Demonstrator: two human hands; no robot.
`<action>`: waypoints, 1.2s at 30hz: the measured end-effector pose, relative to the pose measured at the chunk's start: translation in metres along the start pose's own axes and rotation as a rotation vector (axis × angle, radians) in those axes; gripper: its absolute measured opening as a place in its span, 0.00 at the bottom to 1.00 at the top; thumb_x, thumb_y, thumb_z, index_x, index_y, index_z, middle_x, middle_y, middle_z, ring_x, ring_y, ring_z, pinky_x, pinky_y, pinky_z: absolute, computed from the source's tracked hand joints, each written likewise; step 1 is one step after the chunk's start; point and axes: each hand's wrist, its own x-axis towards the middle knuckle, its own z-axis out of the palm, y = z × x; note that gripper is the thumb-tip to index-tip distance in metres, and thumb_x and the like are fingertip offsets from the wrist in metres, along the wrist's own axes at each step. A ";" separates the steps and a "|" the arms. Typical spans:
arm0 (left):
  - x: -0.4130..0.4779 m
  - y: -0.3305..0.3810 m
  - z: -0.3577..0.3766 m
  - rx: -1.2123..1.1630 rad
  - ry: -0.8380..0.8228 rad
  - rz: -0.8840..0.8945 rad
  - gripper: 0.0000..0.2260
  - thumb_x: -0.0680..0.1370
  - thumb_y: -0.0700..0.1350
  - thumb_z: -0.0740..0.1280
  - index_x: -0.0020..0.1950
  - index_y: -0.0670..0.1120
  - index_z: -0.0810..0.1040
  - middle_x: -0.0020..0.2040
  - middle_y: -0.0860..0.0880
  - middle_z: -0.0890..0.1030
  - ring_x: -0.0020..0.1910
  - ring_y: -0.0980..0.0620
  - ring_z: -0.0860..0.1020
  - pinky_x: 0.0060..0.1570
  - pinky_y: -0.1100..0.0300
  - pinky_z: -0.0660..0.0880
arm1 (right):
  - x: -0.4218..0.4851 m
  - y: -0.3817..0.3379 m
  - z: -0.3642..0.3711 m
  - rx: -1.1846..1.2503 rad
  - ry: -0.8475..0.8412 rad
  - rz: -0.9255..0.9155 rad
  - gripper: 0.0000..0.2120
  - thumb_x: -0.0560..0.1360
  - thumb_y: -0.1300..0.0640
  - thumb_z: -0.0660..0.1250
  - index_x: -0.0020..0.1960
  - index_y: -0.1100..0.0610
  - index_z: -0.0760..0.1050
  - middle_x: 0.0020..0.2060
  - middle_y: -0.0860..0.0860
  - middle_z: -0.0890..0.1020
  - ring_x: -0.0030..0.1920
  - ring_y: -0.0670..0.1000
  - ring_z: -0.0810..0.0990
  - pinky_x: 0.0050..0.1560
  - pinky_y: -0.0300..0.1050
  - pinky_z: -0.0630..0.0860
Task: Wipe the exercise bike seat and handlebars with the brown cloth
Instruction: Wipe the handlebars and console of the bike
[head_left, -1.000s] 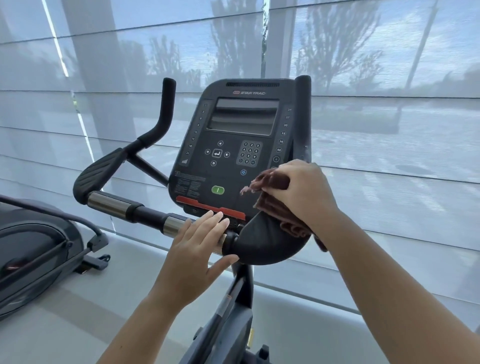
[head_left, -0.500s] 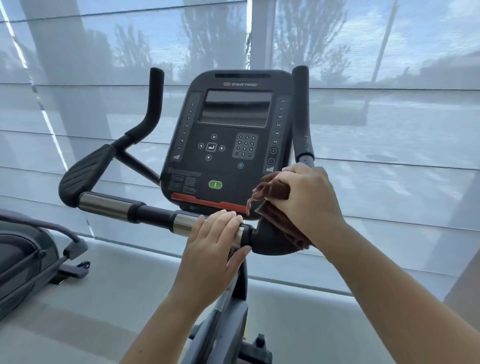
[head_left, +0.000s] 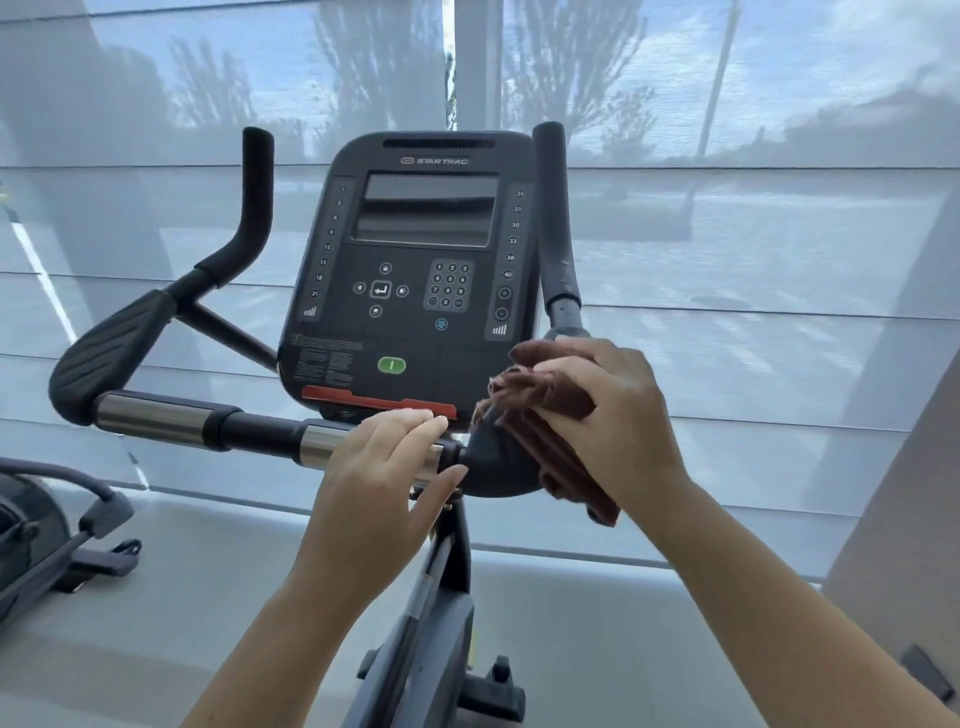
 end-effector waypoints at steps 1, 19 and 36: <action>0.005 0.005 -0.001 0.013 -0.001 0.017 0.19 0.75 0.51 0.61 0.56 0.38 0.79 0.53 0.43 0.81 0.55 0.43 0.77 0.57 0.48 0.72 | 0.007 0.004 -0.001 0.027 -0.003 0.022 0.07 0.68 0.55 0.74 0.46 0.52 0.82 0.53 0.46 0.80 0.55 0.54 0.73 0.57 0.44 0.69; 0.066 0.086 0.053 0.169 -0.113 -0.117 0.20 0.76 0.50 0.59 0.60 0.39 0.77 0.59 0.41 0.78 0.58 0.42 0.75 0.58 0.45 0.72 | 0.055 0.109 -0.001 0.306 -0.043 -0.156 0.10 0.68 0.59 0.74 0.49 0.54 0.81 0.55 0.43 0.78 0.60 0.51 0.72 0.62 0.42 0.67; 0.064 0.100 0.073 0.376 0.012 -0.146 0.16 0.76 0.44 0.59 0.56 0.36 0.79 0.54 0.38 0.79 0.53 0.41 0.77 0.54 0.49 0.75 | 0.102 0.126 0.014 0.540 -0.167 -0.300 0.06 0.69 0.58 0.72 0.45 0.53 0.82 0.50 0.45 0.82 0.57 0.50 0.74 0.60 0.42 0.68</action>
